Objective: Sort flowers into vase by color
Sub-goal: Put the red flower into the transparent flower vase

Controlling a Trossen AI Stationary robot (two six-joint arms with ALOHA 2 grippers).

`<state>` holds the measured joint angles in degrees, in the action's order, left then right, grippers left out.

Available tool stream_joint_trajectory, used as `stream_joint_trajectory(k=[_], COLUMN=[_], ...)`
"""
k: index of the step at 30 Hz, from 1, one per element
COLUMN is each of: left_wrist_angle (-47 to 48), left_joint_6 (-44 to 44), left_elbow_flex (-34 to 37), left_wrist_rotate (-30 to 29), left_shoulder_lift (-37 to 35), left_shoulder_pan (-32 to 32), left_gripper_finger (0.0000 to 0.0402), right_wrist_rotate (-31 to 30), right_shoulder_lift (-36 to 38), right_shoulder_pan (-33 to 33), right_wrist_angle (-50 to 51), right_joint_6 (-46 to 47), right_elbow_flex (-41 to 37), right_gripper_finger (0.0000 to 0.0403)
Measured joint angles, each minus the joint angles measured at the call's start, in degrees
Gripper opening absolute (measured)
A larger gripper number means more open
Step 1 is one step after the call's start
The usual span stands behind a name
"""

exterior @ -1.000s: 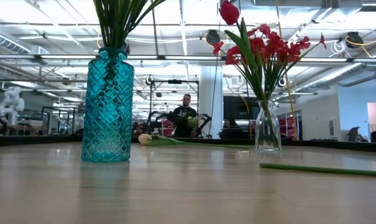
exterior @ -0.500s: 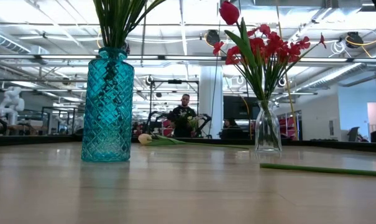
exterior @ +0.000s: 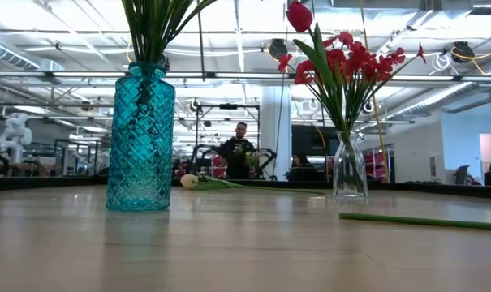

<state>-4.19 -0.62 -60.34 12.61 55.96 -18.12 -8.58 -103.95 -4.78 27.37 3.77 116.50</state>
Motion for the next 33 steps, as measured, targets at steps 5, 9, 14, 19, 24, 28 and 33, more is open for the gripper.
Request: stream_joint_trajectory(k=[5,9,14,19,24,28,33], left_wrist_angle=[-0.15,-1.46,-3.56,-3.58,-4.64,-4.52,-4.44], left_joint_6=[-0.44,-0.52,-0.57,-0.6,-2.08,-2.1,-2.1], left_elbow_flex=[0.0,0.0,0.0,0.0,0.0,0.0,0.0], left_wrist_rotate=[-0.17,-0.15,0.42,0.48,0.67,0.69,0.69], left_shoulder_lift=[0.0,0.0,0.0,0.0,-0.02,0.0,0.0], left_shoulder_pan=[-1.21,-1.39,-1.36,-1.36,-1.36,-1.36,-1.36], left_gripper_finger=[0.001,0.001,0.001,0.001,0.001,0.001,0.001], right_wrist_rotate=[-0.09,-0.32,-0.33,-0.37,-0.52,-0.59,-0.66], right_shoulder_lift=[1.19,0.85,-0.72,-1.59,-2.19,-2.86,-3.9], right_shoulder_pan=[0.0,-0.04,-0.04,-0.07,-0.11,-0.11,-0.24], right_wrist_angle=[2.82,3.89,2.97,0.35,-0.92,-3.84,-4.75], right_joint_6=[0.86,1.95,2.57,2.45,1.0,-0.39,-1.45], right_elbow_flex=[0.01,0.01,-0.04,-0.04,-0.04,-0.04,-0.04], right_gripper_finger=[0.0111,0.0128,0.0165,0.0194,0.0205,0.0199,0.0159])
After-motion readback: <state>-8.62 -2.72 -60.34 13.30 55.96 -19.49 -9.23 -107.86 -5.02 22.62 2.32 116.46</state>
